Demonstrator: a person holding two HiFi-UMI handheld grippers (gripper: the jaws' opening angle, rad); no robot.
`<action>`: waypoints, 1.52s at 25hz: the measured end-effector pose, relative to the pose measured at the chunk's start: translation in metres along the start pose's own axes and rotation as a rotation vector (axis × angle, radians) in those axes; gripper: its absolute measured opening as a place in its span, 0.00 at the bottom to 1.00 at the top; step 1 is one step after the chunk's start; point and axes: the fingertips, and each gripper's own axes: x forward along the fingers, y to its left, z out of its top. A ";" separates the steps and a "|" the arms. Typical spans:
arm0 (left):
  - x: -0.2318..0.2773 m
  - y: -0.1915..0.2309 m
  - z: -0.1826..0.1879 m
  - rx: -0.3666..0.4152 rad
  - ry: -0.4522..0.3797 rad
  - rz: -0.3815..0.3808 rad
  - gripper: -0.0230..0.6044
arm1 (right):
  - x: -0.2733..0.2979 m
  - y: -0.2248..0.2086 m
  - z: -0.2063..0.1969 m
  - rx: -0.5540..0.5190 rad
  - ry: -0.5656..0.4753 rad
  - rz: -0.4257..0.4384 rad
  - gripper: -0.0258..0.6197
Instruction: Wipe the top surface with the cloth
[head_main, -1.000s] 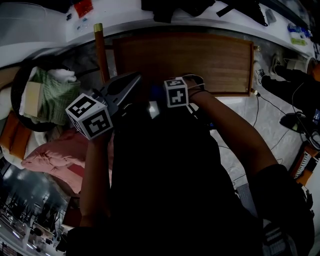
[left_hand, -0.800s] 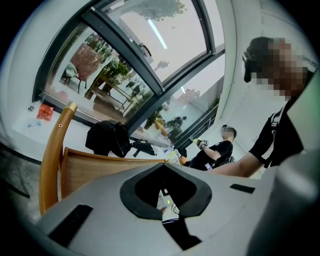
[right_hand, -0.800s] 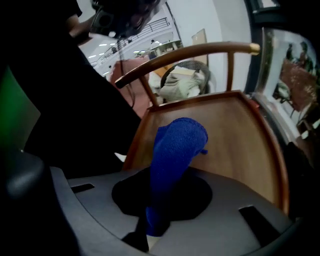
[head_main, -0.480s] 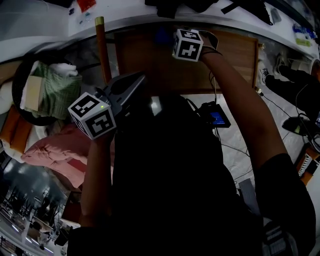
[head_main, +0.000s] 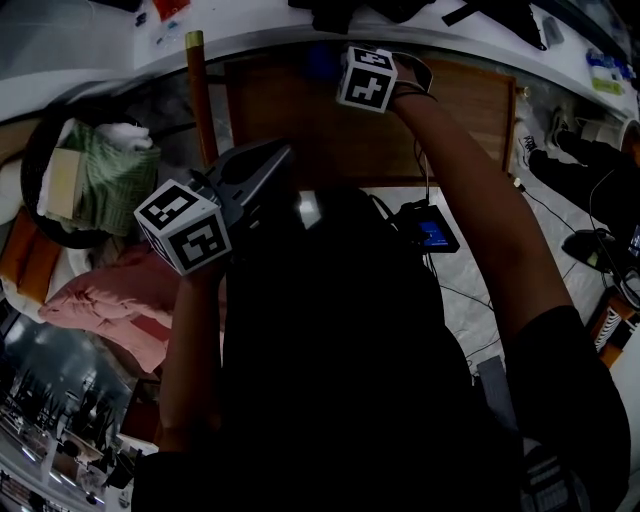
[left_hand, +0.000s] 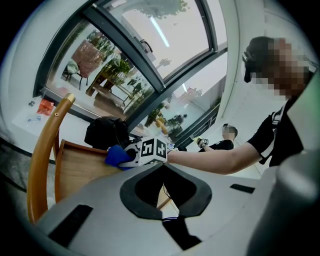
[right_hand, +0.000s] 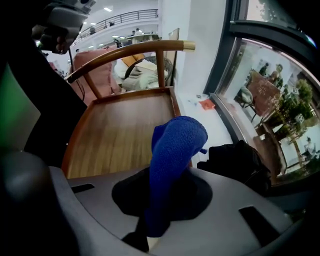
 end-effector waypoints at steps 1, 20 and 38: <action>0.002 -0.001 0.000 0.001 0.001 -0.003 0.05 | 0.000 0.003 0.000 -0.004 0.008 0.004 0.13; 0.011 -0.006 0.000 0.011 0.017 -0.028 0.05 | -0.002 0.141 -0.020 -0.024 -0.023 0.261 0.13; 0.015 -0.016 -0.004 0.027 0.031 -0.038 0.05 | -0.011 0.223 -0.028 -0.063 0.015 0.517 0.13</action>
